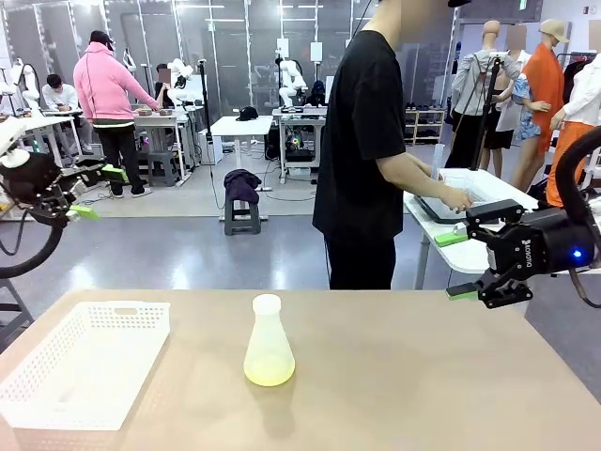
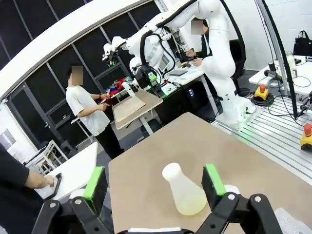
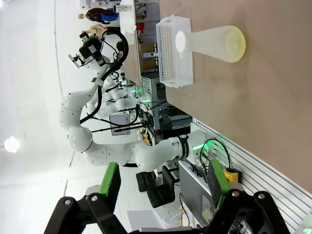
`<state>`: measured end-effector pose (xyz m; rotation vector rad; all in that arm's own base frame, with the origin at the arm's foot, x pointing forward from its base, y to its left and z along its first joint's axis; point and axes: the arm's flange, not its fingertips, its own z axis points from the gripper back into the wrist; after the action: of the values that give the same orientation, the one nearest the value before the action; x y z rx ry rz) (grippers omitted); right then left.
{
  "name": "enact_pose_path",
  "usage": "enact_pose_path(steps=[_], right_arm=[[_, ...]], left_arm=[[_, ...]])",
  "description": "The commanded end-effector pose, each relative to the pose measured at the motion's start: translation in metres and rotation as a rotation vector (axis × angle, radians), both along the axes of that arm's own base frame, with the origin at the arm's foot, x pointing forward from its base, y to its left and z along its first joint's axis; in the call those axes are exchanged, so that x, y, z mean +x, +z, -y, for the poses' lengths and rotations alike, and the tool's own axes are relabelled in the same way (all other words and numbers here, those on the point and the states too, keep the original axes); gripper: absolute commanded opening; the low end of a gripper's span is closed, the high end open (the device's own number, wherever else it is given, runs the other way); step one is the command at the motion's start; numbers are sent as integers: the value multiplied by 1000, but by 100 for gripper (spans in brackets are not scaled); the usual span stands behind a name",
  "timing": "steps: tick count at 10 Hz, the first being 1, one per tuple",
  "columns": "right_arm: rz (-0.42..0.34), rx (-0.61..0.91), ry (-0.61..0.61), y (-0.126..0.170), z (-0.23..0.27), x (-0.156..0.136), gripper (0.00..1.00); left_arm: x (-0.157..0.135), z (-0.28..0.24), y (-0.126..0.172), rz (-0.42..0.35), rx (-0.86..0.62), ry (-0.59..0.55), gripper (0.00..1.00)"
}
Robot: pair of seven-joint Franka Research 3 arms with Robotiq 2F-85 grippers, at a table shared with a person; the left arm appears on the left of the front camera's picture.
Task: Prepare the solutions needed for the experiment.
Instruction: When the human places the Big flask in the center of the table, pick up the Big flask and place it in the left Organizing basket.
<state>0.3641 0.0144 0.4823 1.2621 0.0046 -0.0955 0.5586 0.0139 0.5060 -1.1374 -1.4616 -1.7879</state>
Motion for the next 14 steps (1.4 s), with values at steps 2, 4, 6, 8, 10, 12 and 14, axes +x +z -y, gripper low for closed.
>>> enact_pose_path(steps=[2, 4, 6, 8, 10, 12, 14], right_arm=[[12, 17, -2, 1, -1, 1, 90], [12, 17, -2, 1, -1, 1, 90], [12, 17, -2, 1, -1, 1, 90], [12, 17, -2, 1, -1, 1, 90], [12, 17, -2, 1, -1, 1, 90], [12, 17, -2, 1, -1, 1, 90], [12, 17, -2, 1, -1, 1, 90]], left_arm=[[22, 57, -19, 27, 13, -165, 100], [31, 82, -35, 28, 140, -213, 100], [32, 114, -58, 7, 249, -298, 100], [32, 144, -83, -9, 290, -362, 100], [39, 164, -101, 3, 312, -378, 100], [46, 186, -118, -25, 305, -394, 100], [56, 199, -130, -77, 297, -399, 100]])
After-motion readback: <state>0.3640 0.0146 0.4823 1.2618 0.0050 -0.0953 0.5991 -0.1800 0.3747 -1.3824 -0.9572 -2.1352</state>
